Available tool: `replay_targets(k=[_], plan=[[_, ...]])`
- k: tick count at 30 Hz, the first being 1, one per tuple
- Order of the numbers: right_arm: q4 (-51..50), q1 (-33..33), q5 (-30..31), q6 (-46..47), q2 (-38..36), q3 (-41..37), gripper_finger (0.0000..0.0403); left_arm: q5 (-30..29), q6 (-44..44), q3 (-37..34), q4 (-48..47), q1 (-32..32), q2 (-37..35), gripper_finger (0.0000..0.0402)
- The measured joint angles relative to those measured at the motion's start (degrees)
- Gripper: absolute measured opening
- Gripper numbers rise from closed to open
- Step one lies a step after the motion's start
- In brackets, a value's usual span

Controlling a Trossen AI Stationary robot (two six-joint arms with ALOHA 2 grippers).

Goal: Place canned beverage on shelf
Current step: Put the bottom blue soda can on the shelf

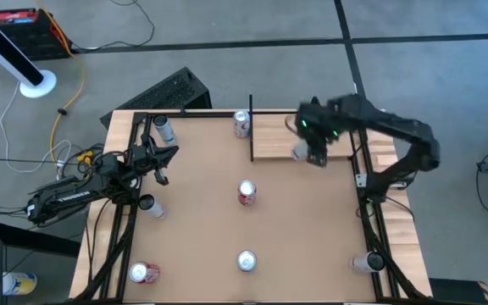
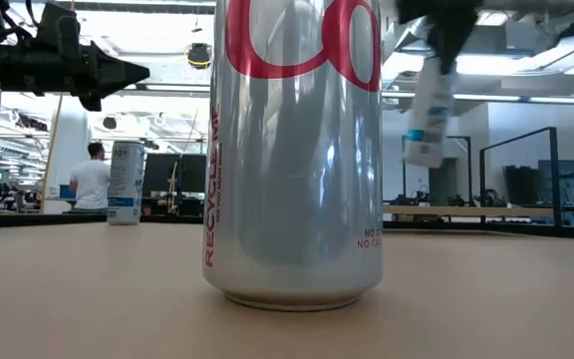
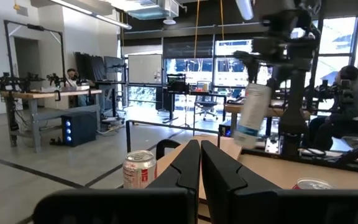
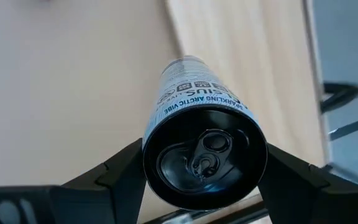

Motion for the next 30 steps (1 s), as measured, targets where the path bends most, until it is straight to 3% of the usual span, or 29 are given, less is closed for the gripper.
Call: replay_targets(k=[8,18,21,30], plan=[[0.9,-12.6,-0.1,-16.2,13.4,14.0,0.0278,-0.1,-2.2,0.0,0.2,0.0,0.0,0.0],[3.3,-18.6,-2.3,-26.8,29.1,26.3,0.0278,-0.1,-6.4,0.0,0.2,0.0,0.0,0.0],[4.2,-20.0,-5.5,-28.2,31.7,28.5,0.0278,-0.1,-9.0,0.0,0.2,0.0,0.0,0.0],[4.5,-21.5,-6.2,-31.1,34.3,31.4,0.0278,-0.2,-10.3,0.0,0.2,0.0,0.0,0.0]])
